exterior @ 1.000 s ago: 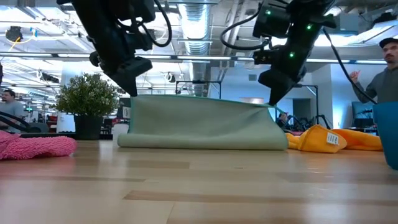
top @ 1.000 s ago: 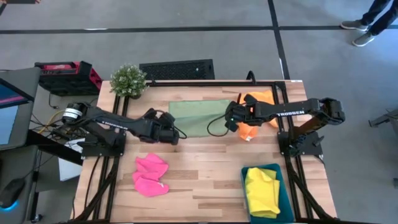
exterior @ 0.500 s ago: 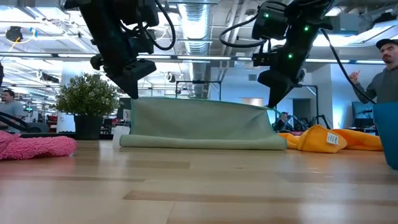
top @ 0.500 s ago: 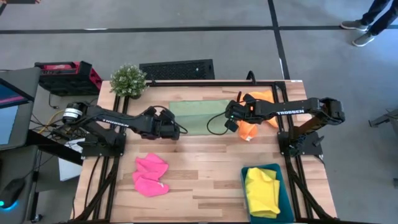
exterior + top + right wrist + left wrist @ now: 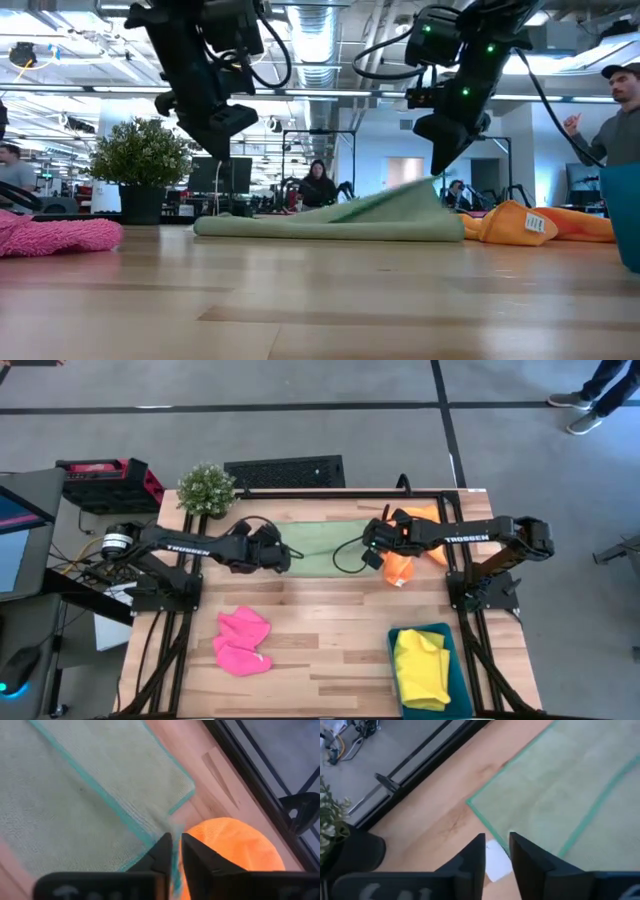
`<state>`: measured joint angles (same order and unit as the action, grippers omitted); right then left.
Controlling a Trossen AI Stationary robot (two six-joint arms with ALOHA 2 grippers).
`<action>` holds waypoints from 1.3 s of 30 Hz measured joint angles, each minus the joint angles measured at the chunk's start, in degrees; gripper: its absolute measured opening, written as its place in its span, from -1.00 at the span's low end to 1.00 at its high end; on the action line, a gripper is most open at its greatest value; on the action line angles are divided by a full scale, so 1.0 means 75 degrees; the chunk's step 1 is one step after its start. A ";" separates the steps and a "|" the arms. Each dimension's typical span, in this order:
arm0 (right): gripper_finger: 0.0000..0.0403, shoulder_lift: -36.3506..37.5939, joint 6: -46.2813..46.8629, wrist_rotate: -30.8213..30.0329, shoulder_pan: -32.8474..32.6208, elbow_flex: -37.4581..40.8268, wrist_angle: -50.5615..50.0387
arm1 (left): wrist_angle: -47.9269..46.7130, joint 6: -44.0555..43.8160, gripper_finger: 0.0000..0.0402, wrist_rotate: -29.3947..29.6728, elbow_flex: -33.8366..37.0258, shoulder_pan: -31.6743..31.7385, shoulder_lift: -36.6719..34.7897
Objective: Fold microfiber towels
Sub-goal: Fold the green microfiber towel
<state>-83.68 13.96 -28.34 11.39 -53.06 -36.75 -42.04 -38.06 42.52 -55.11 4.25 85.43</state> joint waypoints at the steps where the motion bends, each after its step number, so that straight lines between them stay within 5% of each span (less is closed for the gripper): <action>1: -0.61 0.0000 0.0000 0.0000 0.0036 0.0000 0.0005 | 0.0000 0.0023 -0.55 0.0006 0.0000 0.0075 0.0000; 11: -0.19 0.0000 -0.0094 0.0004 0.0419 0.0000 0.0022 | 0.0031 0.0443 -0.42 -0.0428 0.0000 0.0408 0.0000; 21: -0.11 0.0003 -0.0128 0.1045 0.0402 0.0000 0.0027 | 0.2099 0.5219 -0.47 -0.3206 0.0000 0.0349 0.0371; 28: -0.13 0.0009 -0.0270 0.1060 0.0175 0.0003 0.0083 | 0.2683 0.6248 -0.47 -0.3005 -0.0093 0.0353 0.1578; 39: -0.14 0.0015 -0.0335 0.1055 0.0082 0.0003 0.0195 | 0.2957 0.6640 -0.47 -0.2573 -0.0108 0.0420 0.2071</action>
<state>-83.57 11.44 -20.43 12.01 -53.04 -35.29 -19.86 11.74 23.22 -55.92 7.40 100.96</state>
